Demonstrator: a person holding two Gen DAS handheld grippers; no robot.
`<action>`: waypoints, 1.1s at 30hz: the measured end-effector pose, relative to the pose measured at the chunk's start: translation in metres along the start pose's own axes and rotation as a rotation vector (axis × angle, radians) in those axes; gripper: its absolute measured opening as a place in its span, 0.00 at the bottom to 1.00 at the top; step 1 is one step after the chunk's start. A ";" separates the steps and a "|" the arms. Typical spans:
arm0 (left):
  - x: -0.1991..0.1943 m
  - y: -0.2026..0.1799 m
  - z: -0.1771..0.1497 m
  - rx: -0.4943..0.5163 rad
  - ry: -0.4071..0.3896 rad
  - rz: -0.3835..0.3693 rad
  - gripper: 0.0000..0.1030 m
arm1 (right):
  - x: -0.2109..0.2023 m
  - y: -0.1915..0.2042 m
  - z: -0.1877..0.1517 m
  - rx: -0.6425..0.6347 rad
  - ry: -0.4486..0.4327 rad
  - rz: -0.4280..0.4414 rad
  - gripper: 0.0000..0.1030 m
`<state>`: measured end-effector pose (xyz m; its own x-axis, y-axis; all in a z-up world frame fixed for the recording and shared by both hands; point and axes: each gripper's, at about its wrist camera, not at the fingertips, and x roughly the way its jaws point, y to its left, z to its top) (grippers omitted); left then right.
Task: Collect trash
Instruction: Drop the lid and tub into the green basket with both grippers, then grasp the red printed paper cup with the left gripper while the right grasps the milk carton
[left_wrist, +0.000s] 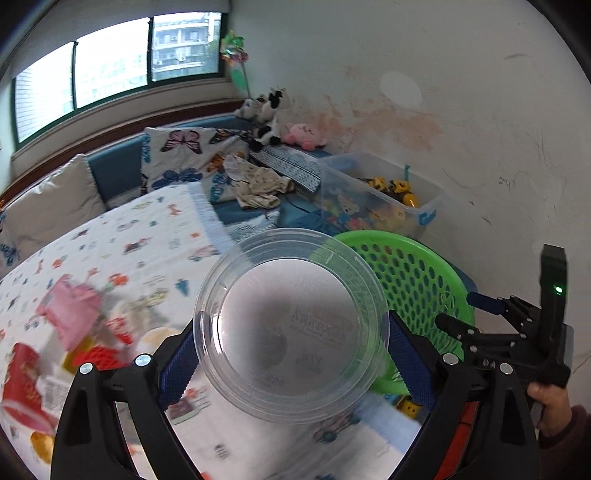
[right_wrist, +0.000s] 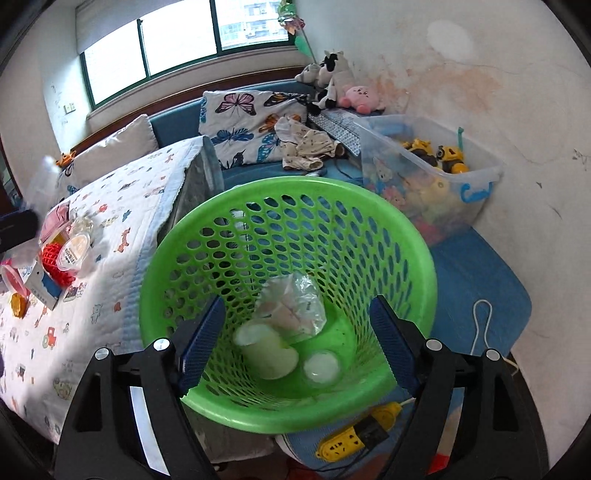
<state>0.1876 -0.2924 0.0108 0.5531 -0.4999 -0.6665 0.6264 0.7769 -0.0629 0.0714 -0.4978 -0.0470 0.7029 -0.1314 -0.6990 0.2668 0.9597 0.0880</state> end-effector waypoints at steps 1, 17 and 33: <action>0.004 -0.004 0.001 0.005 0.005 -0.007 0.87 | -0.002 -0.002 -0.001 0.004 -0.003 -0.003 0.78; 0.065 -0.069 0.008 0.064 0.085 -0.094 0.88 | -0.034 -0.029 -0.015 0.049 -0.044 -0.033 0.81; 0.036 -0.059 -0.011 0.050 0.058 -0.108 0.92 | -0.047 -0.008 -0.017 0.028 -0.065 0.007 0.82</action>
<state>0.1648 -0.3518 -0.0176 0.4492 -0.5552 -0.7000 0.7077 0.6993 -0.1005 0.0250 -0.4947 -0.0267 0.7457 -0.1411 -0.6512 0.2790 0.9536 0.1130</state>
